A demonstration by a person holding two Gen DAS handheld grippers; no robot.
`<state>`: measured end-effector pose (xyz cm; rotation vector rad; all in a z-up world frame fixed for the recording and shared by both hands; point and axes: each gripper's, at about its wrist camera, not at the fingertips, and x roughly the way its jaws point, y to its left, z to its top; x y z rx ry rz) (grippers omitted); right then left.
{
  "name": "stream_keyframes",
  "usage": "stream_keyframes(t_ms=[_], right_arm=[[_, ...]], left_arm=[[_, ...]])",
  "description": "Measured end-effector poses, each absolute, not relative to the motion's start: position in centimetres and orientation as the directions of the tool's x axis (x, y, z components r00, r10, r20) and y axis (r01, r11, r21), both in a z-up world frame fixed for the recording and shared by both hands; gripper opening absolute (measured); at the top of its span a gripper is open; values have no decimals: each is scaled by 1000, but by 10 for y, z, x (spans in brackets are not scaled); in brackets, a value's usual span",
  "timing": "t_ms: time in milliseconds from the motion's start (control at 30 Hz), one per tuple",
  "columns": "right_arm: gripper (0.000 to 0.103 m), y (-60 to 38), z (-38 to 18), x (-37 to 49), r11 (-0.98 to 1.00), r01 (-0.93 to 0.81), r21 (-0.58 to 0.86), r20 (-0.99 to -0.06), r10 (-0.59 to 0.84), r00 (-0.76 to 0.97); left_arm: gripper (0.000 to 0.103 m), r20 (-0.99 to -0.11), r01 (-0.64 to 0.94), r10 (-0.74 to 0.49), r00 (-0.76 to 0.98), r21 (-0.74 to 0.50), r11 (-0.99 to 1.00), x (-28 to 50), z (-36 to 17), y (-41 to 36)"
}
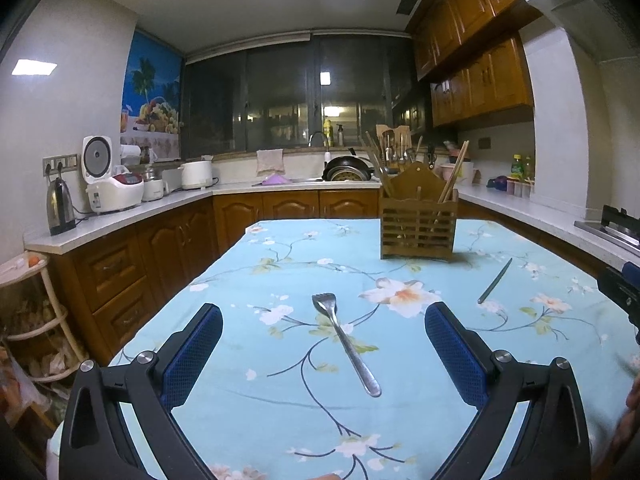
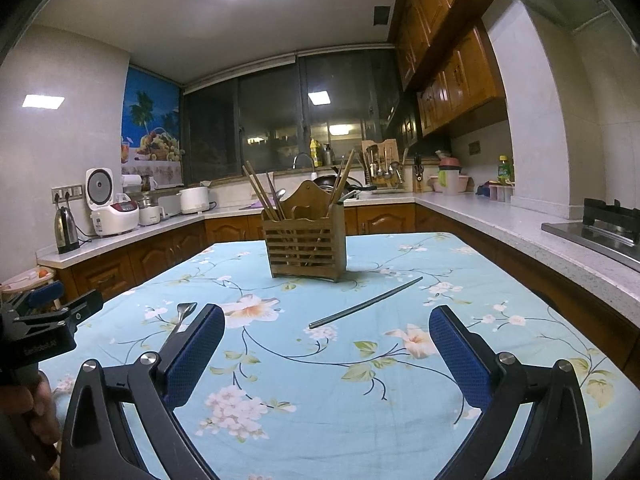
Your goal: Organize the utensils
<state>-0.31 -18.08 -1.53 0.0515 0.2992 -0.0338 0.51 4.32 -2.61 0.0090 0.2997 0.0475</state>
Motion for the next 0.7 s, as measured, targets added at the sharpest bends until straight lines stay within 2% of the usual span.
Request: stream_keyframes(t_ms=[700], right_arm=[[103,-179,-14,-3,998,32,49,-287,-16,958]], left_arm=[[102,-290,-37,41,956,20,999,7,-26,41]])
